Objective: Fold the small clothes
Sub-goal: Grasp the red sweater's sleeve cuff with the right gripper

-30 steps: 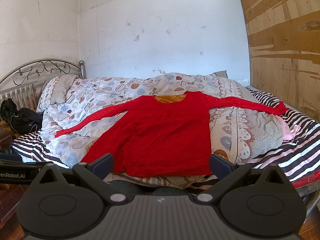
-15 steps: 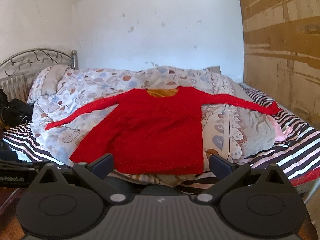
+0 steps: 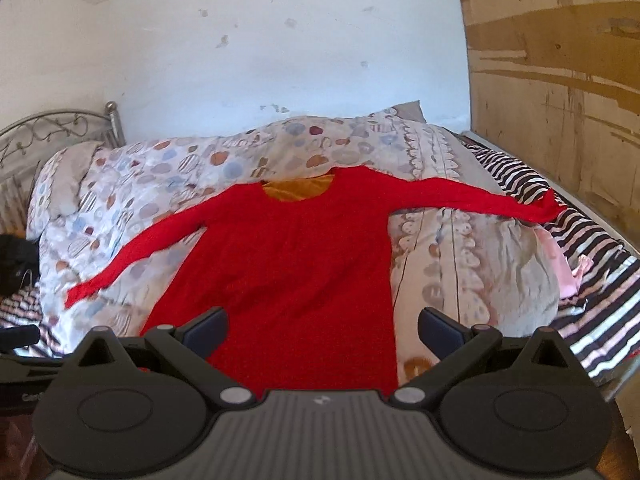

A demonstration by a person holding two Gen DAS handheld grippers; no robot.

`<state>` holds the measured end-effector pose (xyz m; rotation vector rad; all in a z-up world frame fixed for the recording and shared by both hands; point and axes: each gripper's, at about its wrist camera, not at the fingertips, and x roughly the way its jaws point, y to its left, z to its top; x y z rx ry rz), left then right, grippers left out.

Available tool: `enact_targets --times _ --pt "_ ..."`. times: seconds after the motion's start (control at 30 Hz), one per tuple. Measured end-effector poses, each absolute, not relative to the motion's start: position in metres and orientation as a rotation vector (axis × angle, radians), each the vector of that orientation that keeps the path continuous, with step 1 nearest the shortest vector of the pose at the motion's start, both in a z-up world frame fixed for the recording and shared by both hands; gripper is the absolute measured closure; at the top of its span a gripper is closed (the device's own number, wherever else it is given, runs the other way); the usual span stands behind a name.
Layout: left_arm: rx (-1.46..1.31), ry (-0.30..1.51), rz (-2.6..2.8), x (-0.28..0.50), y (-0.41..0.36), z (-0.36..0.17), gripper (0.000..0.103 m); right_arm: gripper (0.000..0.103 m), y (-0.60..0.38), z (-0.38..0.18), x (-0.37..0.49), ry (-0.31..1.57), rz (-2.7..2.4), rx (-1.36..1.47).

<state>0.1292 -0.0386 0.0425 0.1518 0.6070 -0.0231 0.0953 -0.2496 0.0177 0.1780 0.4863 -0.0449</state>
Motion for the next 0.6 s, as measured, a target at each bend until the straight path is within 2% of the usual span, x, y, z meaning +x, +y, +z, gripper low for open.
enact_targets --times 0.23,0.6 --pt "0.149 0.578 -0.017 0.21 -0.066 0.062 0.001 0.0 -0.287 0.033 0.164 0.497 -0.069 0.186" --pt "0.158 0.582 -0.036 0.317 -0.108 0.05 0.001 0.0 -0.336 0.024 0.259 0.509 -0.15 0.195"
